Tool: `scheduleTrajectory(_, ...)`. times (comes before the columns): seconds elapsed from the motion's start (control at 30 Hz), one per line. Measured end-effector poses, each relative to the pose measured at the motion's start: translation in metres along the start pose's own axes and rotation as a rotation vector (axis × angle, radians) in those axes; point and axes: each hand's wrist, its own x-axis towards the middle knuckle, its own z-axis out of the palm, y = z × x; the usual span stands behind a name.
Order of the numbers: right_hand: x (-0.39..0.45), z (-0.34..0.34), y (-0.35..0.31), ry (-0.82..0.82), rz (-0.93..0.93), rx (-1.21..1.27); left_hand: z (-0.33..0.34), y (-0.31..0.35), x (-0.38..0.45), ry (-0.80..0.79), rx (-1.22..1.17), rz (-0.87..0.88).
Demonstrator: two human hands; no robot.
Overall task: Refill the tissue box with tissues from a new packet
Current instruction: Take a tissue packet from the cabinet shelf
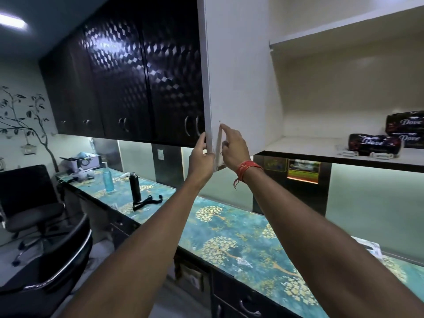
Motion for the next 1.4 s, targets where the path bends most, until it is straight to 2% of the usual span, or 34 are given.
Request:
scheduleTrajectory(0.17, 0.016, 0.044, 0.003, -0.187, 0.055, -0.112, -0.029, -0.026, 0.023, -0.119, 0.207, 0.084)
scheduleTrajectory(0.33, 0.024, 0.064, 0.004, -0.323, 0.106, -0.152, -0.039, -0.037, 0.031, -0.259, 0.531, 0.014)
scheduleTrajectory(0.57, 0.026, 0.072, 0.003, -0.337, 0.104, -0.198, -0.046, -0.045, 0.036, -0.260, 0.538, -0.018)
scheduleTrajectory(0.63, 0.025, 0.067, 0.002, -0.287, 0.090, -0.176, -0.046, -0.043, 0.038, -0.235, 0.503, -0.017)
scheduleTrajectory(0.7, 0.022, 0.057, -0.002, -0.143, 0.091, -0.105, -0.046, -0.037, 0.038, -0.139, 0.467, 0.020)
scheduleTrajectory(0.83, 0.013, 0.029, -0.004, 0.210, 0.100, 0.013, -0.033, -0.014, 0.029, 0.216, 0.330, 0.307)
scheduleTrajectory(0.9, 0.006, 0.008, 0.000, 0.306, 0.080, 0.001, -0.014, 0.001, 0.026, 0.245, 0.245, 0.415)
scheduleTrajectory(1.1, -0.021, -0.095, 0.028, 0.512, 0.064, -0.241, 0.090, 0.055, 0.007, -0.196, -0.086, 0.254)
scheduleTrajectory(1.17, -0.038, -0.142, 0.040, 0.589, 0.083, -0.378, 0.131, 0.072, -0.010, -0.335, -0.165, 0.260)
scheduleTrajectory(1.4, -0.109, -0.288, 0.051, 0.843, 0.280, -0.758, 0.248, 0.147, -0.100, -0.801, -0.536, 0.240)
